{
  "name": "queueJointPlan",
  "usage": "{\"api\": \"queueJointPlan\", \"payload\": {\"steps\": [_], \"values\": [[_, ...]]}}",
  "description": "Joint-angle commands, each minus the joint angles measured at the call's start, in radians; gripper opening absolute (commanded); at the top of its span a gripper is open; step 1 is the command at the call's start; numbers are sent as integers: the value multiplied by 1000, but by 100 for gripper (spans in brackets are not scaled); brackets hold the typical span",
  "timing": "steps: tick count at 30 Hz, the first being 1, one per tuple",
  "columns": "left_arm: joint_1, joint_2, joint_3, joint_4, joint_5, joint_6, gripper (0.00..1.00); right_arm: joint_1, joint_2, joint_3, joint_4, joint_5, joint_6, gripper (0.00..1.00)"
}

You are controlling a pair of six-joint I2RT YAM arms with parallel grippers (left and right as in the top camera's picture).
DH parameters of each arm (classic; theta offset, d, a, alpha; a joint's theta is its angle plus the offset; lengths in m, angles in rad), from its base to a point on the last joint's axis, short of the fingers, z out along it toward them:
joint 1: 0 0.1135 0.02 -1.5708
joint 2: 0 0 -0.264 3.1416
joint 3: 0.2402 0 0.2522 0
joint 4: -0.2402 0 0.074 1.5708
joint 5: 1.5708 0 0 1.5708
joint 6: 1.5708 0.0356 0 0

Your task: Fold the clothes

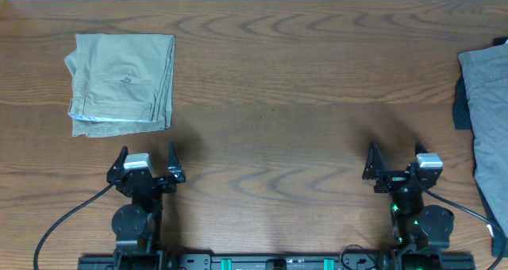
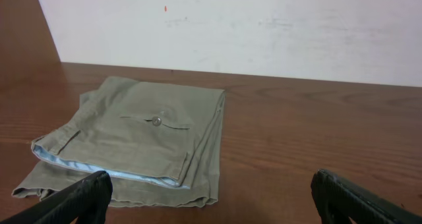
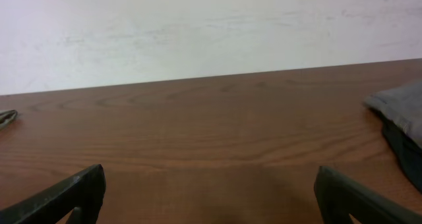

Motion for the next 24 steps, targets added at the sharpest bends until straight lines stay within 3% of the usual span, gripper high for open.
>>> {"api": "queueJointPlan", "payload": {"steps": [1,24], "values": [[-4,-8,-19,-40,-5,17,98,-8,-6,-2,-4,-3,-11,99],[-4,-8,-19,-40,-5,17,98,-8,-6,-2,3,2,34,99]]}}
